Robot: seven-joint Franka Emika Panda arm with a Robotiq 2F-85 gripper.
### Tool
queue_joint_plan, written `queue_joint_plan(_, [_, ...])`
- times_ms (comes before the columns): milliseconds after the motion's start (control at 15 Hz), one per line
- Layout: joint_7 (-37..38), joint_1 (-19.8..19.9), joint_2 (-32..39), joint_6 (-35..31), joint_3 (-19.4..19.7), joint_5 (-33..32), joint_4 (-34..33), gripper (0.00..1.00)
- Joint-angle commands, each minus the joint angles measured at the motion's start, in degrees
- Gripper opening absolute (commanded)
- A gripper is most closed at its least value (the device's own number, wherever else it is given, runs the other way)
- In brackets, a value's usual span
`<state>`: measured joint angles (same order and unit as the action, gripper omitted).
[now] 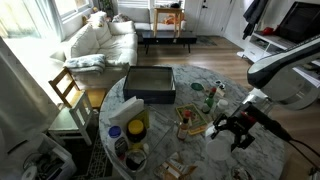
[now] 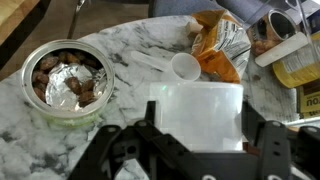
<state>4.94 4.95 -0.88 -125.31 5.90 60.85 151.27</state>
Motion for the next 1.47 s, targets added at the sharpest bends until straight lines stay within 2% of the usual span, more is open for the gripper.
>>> queue_joint_plan(0, [-1.5,2.4,1.5,7.7,2.2,6.2,-1.2,0.55])
queue_joint_plan(400, [-1.9,6.7,7.9,21.5,6.3,13.4,-2.3,0.55])
queue_joint_plan(1000, [-6.7,10.9,23.0,41.8,8.1,29.4,-2.9,0.55])
queue_joint_plan(1400, [-10.0,10.9,30.9,47.6,8.5,33.6,-4.5,0.55])
